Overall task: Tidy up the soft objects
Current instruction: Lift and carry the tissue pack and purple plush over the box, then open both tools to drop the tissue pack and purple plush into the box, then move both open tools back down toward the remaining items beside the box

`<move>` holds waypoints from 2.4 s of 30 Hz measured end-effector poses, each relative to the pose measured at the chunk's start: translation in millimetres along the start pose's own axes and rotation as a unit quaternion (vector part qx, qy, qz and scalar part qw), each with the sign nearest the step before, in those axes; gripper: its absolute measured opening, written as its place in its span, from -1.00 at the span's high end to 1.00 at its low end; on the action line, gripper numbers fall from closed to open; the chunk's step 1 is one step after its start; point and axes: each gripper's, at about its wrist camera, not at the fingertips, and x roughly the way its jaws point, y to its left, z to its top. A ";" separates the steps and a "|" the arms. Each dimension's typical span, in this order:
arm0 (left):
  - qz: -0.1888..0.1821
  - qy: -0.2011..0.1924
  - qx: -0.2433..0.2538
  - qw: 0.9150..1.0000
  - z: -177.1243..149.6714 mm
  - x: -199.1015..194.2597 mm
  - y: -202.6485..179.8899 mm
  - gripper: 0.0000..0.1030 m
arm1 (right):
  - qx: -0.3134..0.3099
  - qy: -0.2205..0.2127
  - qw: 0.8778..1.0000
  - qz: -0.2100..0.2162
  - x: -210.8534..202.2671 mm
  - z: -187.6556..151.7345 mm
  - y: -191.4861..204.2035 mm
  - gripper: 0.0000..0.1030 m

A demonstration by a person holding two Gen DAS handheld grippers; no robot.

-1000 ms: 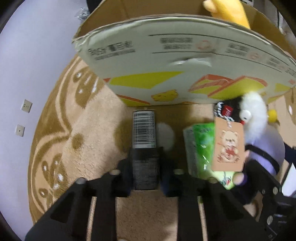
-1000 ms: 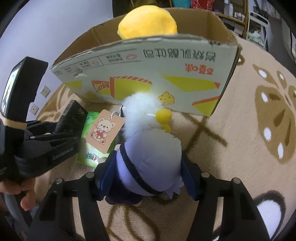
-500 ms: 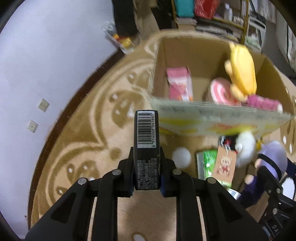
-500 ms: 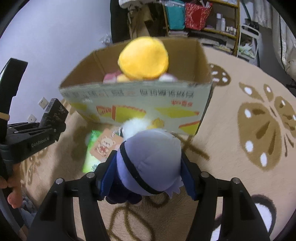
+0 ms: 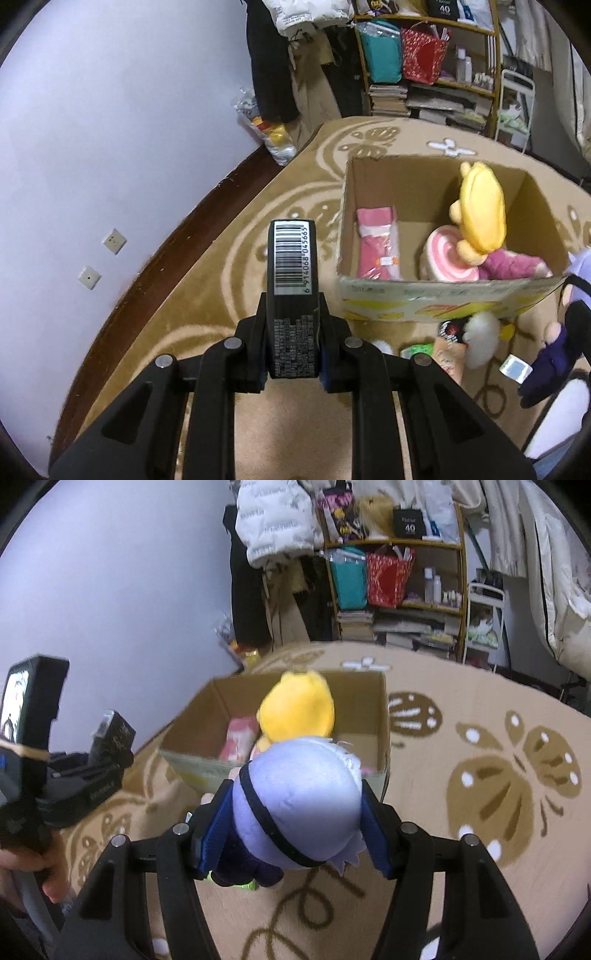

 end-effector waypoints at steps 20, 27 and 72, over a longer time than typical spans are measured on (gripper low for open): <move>-0.092 -0.101 -0.042 0.990 39.1 -12.3 -10.4 0.63 | 0.003 -0.112 0.994 -0.007 7.9 35.3 -8.9 -0.31; -0.090 -0.088 -0.030 0.992 45.1 13.0 -21.3 0.62 | 0.018 -0.097 0.995 -0.001 29.8 37.9 -24.7 -0.32; -0.075 -0.103 -0.069 0.990 5.8 -29.2 -7.3 -0.98 | 0.083 -0.045 0.996 -0.005 15.6 4.0 -37.9 -0.98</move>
